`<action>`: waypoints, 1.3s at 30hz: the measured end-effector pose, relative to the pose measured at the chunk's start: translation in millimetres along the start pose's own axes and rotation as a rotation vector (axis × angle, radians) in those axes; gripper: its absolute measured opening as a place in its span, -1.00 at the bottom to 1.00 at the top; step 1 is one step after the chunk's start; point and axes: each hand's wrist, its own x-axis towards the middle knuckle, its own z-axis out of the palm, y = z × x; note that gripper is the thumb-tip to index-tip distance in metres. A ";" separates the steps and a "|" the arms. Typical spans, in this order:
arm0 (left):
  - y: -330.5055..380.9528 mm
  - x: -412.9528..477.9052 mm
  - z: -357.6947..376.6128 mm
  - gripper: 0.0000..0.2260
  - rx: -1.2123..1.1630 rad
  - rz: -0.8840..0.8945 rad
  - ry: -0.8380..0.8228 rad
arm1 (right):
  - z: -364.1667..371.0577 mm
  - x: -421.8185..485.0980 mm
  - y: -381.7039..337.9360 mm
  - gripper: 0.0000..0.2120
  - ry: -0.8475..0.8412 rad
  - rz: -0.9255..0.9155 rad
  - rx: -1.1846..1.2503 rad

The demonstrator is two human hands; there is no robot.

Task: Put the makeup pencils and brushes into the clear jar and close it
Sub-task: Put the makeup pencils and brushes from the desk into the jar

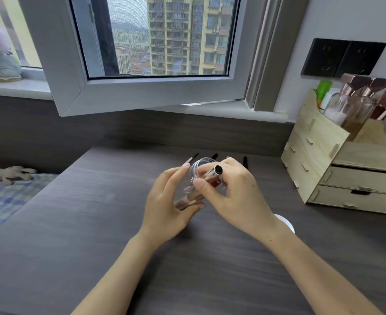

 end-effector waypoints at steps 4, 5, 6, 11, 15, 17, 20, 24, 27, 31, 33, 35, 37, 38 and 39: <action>-2.1 -0.2 0.5 -0.34 0.019 0.011 -0.020 | -4.8 -0.1 4.0 -0.78 -0.036 0.085 0.094; -2.8 -0.3 0.6 -0.34 0.027 0.009 -0.027 | -7.6 -0.1 4.5 -0.81 -0.066 0.104 0.142; -3.3 -0.3 0.7 -0.33 0.032 0.002 -0.031 | -10.8 0.5 5.8 -0.84 -0.089 0.127 0.212; -6.1 1.5 0.9 -0.27 0.022 -0.053 0.031 | -18.2 16.3 51.8 -0.84 0.148 0.445 0.584; -8.9 3.6 0.7 -0.26 0.031 -0.077 0.062 | 4.2 32.1 145.0 -0.82 0.222 0.720 0.054; -9.9 4.3 1.1 -0.26 0.031 -0.087 0.061 | 13.5 39.3 175.3 -0.83 0.125 0.799 -0.167; -13.5 4.9 2.4 -0.25 0.046 -0.080 0.056 | 21.9 53.6 196.1 -0.66 0.000 0.878 -0.274; -16.2 5.9 3.0 -0.25 0.072 -0.076 0.052 | 34.9 65.0 204.5 -0.56 -0.165 0.894 -0.436; -16.4 6.8 2.4 -0.27 0.068 -0.076 0.065 | 40.3 67.1 206.5 -0.71 -0.243 0.869 -0.565; -16.7 7.6 2.4 -0.27 0.080 -0.064 0.068 | 34.6 66.5 198.9 -0.75 -0.164 0.810 -0.505; -16.2 7.7 2.5 -0.26 0.084 -0.062 0.068 | 25.6 67.3 184.6 -0.72 -0.004 0.677 -0.329; -15.4 8.0 2.6 -0.27 0.086 -0.061 0.061 | 10.8 66.1 157.6 -0.64 0.142 0.552 -0.056; -14.3 7.6 2.8 -0.28 0.090 -0.057 0.055 | -7.4 59.7 120.6 -0.62 0.272 0.451 0.270; -13.7 7.3 2.9 -0.28 0.090 -0.055 0.048 | -16.8 54.4 102.1 -0.64 0.317 0.409 0.431; -13.1 6.8 2.9 -0.28 0.090 -0.052 0.041 | -25.8 48.0 83.7 -0.67 0.344 0.374 0.570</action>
